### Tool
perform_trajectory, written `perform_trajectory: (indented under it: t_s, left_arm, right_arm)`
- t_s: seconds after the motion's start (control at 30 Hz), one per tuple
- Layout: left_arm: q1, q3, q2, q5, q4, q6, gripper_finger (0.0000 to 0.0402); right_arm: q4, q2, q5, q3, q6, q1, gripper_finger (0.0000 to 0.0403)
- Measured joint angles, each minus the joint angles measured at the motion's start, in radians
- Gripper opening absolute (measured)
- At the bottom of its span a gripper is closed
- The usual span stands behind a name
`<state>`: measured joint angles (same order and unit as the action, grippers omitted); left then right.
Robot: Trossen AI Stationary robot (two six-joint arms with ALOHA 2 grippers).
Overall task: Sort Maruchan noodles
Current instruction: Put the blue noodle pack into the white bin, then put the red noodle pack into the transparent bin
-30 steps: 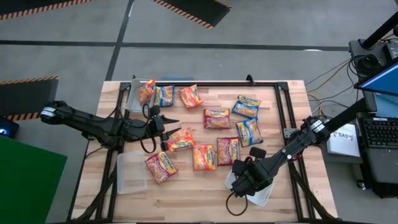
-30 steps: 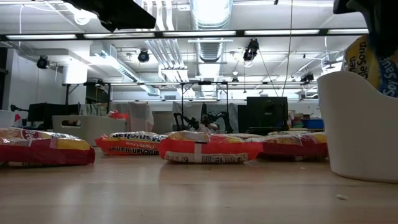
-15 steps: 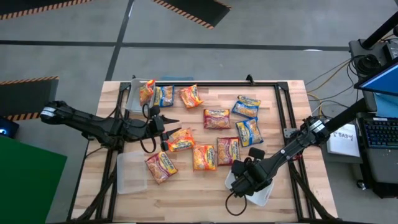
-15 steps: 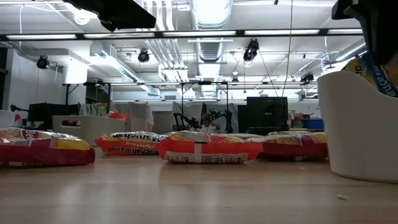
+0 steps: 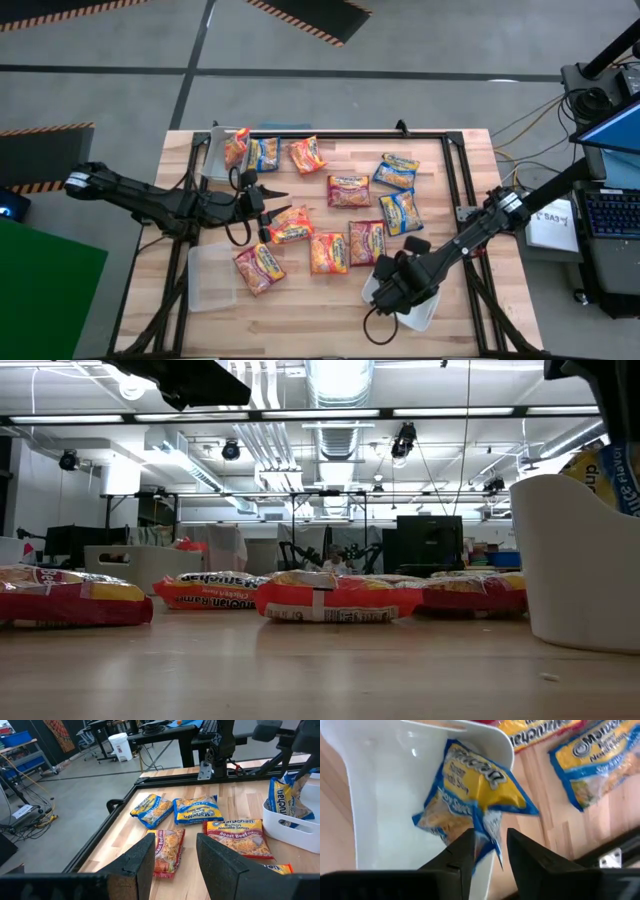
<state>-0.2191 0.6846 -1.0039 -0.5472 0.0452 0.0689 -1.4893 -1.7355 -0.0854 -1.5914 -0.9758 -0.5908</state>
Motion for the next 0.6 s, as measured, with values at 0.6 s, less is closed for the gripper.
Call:
perform_trajectory:
  t_s: [0.6]
  left_arm:
    - [0.000,0.001,-0.039,0.016,0.066,0.000,0.0127]
  right_arm:
    - [0.124,0.175,-0.397,-0.053,0.310,0.034,0.0063]
